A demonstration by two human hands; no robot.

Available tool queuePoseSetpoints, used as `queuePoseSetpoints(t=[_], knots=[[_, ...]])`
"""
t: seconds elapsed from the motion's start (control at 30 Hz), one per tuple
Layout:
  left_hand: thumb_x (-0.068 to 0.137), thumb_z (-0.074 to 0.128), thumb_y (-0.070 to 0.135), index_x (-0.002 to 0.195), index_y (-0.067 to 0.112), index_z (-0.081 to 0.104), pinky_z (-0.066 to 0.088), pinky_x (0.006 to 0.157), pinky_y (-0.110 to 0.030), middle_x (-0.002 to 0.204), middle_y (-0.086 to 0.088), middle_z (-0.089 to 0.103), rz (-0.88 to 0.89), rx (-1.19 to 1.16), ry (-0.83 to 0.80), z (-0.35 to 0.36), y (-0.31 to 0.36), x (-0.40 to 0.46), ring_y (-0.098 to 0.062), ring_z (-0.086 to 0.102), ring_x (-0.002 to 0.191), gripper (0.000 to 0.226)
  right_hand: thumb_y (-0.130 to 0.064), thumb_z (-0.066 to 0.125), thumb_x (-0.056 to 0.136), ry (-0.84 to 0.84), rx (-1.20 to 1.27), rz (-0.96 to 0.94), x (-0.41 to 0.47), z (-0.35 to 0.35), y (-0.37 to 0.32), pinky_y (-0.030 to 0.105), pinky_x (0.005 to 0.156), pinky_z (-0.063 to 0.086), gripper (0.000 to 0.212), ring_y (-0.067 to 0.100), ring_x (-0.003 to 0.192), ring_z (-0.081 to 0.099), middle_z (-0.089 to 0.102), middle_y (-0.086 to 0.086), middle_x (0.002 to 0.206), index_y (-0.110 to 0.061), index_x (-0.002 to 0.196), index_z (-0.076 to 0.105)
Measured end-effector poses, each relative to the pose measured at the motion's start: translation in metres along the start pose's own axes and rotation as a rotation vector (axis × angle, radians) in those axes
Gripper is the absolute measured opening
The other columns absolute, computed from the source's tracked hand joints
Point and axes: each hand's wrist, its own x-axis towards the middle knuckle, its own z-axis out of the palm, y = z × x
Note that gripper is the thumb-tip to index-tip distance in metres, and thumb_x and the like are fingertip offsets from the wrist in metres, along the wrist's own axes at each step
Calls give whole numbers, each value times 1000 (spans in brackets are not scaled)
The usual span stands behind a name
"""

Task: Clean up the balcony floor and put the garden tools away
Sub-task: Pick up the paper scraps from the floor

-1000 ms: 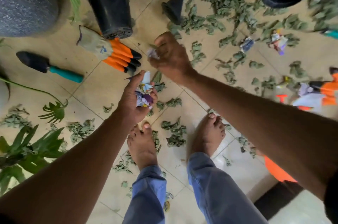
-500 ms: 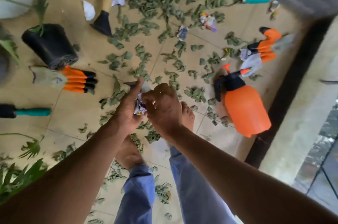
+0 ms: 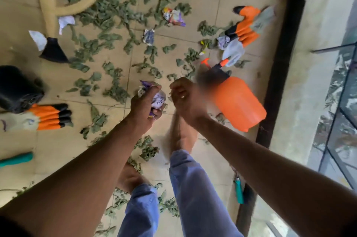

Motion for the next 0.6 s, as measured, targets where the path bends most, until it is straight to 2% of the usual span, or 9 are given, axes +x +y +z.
queuePoseSetpoints(t=[0.07, 0.2, 0.3, 0.37, 0.4, 0.47, 0.5, 0.53, 0.6], knots=[[97, 68, 24, 87, 13, 62, 27, 36, -16, 70, -11, 52, -39, 32, -34, 7, 1, 5, -16, 44, 52, 17, -18, 54, 79, 15, -127, -4, 28, -13, 11, 41, 69, 59, 23, 32, 81, 72, 76, 6, 85, -22, 92, 73], [97, 66, 30, 70, 18, 69, 25, 35, -17, 64, -8, 56, -104, 46, -157, 13, 2, 20, -15, 29, 63, 30, -19, 55, 83, 115, -448, -179, 89, -47, 31, 42, 73, 55, 23, 39, 92, 65, 71, 16, 96, -17, 98, 73], [95, 67, 30, 82, 16, 62, 27, 34, -15, 71, -5, 57, -158, 10, -209, 17, 4, 29, -13, 45, 63, 20, -21, 57, 91, 213, -677, -251, 139, -77, 39, 41, 86, 46, 27, 36, 113, 55, 62, 13, 119, -20, 116, 68], [94, 68, 29, 86, 16, 60, 29, 34, -15, 73, -4, 57, -174, -7, -224, 21, 7, 35, -13, 53, 64, 18, -27, 59, 91, 245, -568, -138, 186, -88, 33, 41, 88, 45, 31, 35, 118, 51, 57, 12, 127, -23, 121, 63], [93, 69, 29, 87, 16, 59, 29, 34, -15, 73, -3, 57, -178, -6, -227, 22, 8, 38, -13, 54, 64, 17, -33, 64, 88, 305, -570, 47, 199, -74, 86, 43, 87, 46, 37, 35, 118, 51, 54, 12, 129, -24, 123, 60], [91, 71, 29, 90, 16, 59, 29, 34, -14, 74, -3, 58, -179, 7, -220, 24, 9, 43, -13, 55, 63, 18, -63, 78, 65, 208, -416, 238, 235, -47, 174, 49, 86, 45, 79, 36, 115, 55, 52, 4, 127, -37, 133, 49], [91, 72, 29, 90, 16, 58, 29, 35, -15, 75, -3, 59, -178, 15, -213, 26, 10, 45, -13, 55, 63, 19, -76, 79, 49, 158, -332, 218, 215, -27, 229, 53, 88, 40, 99, 37, 114, 57, 51, -2, 125, -45, 136, 43], [90, 72, 29, 91, 16, 58, 29, 35, -15, 75, -3, 59, -179, 24, -204, 26, 11, 47, -13, 55, 62, 19, -73, 82, 50, 62, -271, 286, 165, 8, 255, 52, 90, 36, 101, 35, 113, 57, 49, -5, 123, -46, 138, 41], [89, 73, 30, 92, 15, 58, 28, 35, -15, 76, -4, 59, -189, 41, -198, 28, 11, 48, -12, 55, 62, 21, -40, 69, 80, 155, -506, 206, 74, 75, 255, 46, 93, 42, 52, 31, 110, 49, 47, 1, 121, -31, 126, 47]])
